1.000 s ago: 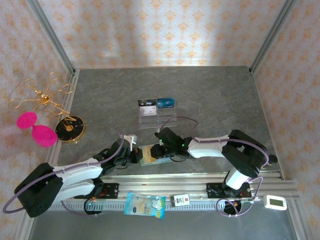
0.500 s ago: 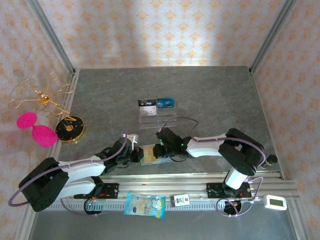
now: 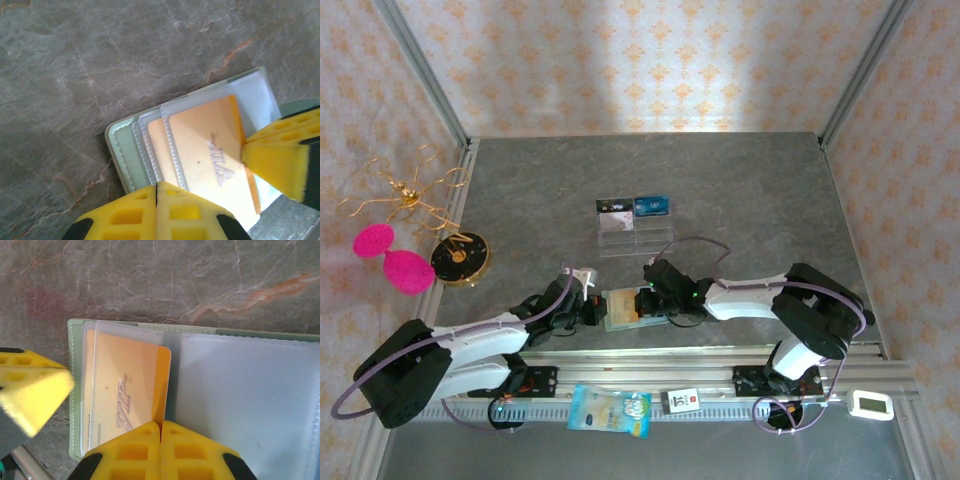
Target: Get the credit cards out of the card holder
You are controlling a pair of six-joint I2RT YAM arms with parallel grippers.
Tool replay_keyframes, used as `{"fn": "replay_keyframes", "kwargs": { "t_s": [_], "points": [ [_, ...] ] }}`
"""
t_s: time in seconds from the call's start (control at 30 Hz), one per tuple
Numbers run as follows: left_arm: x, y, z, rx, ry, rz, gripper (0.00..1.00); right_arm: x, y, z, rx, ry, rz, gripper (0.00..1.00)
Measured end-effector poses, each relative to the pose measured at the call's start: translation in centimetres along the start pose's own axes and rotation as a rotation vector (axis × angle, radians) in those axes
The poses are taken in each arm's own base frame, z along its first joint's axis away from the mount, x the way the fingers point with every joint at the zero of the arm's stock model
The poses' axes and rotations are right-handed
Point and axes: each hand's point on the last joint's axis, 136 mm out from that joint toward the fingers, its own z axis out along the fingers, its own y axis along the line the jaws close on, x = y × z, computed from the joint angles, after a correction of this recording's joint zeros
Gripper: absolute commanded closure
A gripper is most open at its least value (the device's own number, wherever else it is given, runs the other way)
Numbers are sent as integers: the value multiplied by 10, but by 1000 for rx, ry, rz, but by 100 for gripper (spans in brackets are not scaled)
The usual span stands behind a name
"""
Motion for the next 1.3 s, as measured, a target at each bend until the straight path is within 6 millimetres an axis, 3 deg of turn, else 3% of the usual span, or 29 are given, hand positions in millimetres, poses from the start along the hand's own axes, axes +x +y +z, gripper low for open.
{"fn": "replay_keyframes", "kwargs": {
  "t_s": [0.13, 0.27, 0.5, 0.87, 1.17, 1.3],
  "points": [
    [-13, -23, -5, 59, -35, 27, 100, 0, 0, 0, -2, -1, 0, 100],
    [-13, -44, 3, 89, -10, 61, 100, 0, 1, 0, -6, -4, -1, 100],
    [1, -19, 13, -11, 35, 40, 100, -1, 0, 0, -11, -9, -1, 100],
    [1, -17, 13, -18, 29, 41, 100, -2, 0, 0, -16, -9, 3, 100],
    [2, -13, 19, -23, 32, 34, 100, -8, -3, -1, -60, -1, 43, 81],
    [1, -14, 21, -17, 31, 37, 100, -7, -1, 0, -73, 7, 42, 85]
  ]
}}
